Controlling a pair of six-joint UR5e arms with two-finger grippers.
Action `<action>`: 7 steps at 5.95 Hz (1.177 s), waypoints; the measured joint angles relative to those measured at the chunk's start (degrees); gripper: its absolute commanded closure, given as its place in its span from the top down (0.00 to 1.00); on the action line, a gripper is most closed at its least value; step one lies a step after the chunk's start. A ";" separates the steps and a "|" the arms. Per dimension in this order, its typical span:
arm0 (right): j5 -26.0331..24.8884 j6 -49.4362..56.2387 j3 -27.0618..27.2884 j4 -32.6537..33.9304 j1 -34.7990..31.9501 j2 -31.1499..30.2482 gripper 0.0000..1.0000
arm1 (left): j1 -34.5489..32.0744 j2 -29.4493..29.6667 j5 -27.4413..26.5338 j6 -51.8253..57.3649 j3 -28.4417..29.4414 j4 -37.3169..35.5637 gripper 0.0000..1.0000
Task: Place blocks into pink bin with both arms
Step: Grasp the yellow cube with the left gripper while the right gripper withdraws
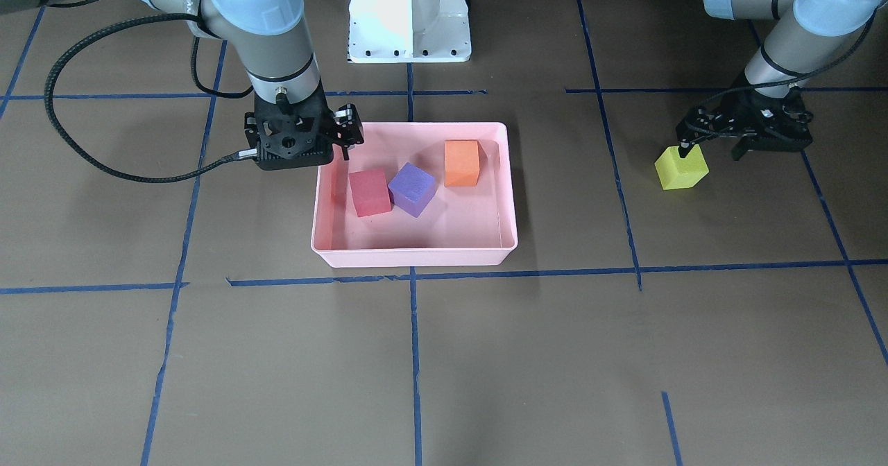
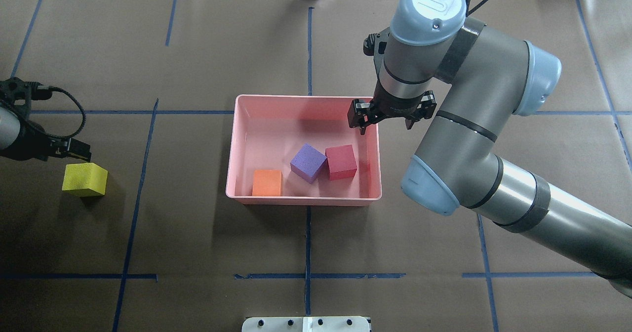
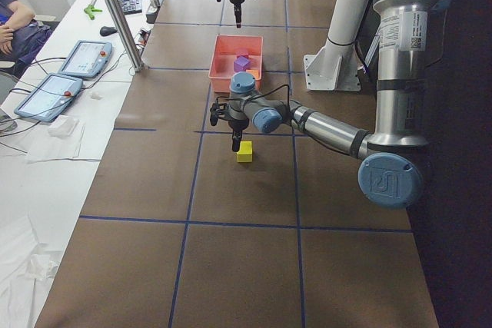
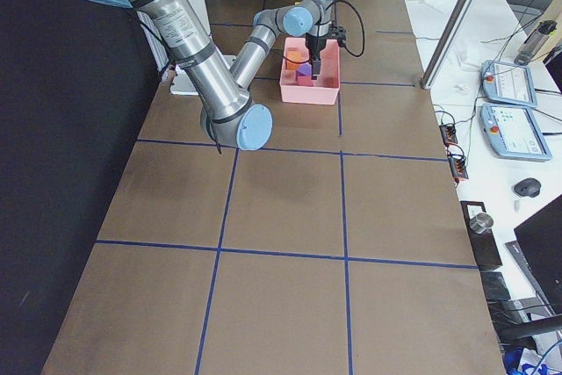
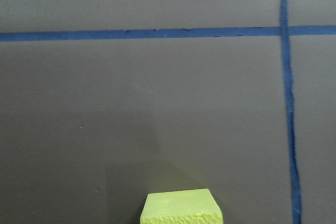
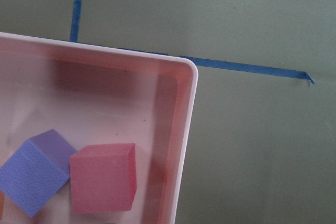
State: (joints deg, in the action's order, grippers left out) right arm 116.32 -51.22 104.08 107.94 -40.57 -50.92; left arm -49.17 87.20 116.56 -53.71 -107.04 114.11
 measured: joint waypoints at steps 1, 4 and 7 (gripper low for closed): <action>0.06 0.70 0.19 -0.12 -0.40 -0.50 1.00 | 1.83 -0.07 -0.70 -2.44 2.02 3.22 1.00; 0.02 1.01 0.50 -0.19 -0.64 -1.42 1.00 | 5.42 -0.04 -0.62 -3.79 5.16 5.26 0.54; 0.04 3.05 0.63 -0.27 -1.25 -1.74 1.00 | 5.64 -0.22 -0.04 -3.24 4.75 4.96 0.52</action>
State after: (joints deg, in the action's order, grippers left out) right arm 116.36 -48.18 104.71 107.67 -41.82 -52.66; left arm -43.53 86.99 116.52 -56.95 -102.29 119.06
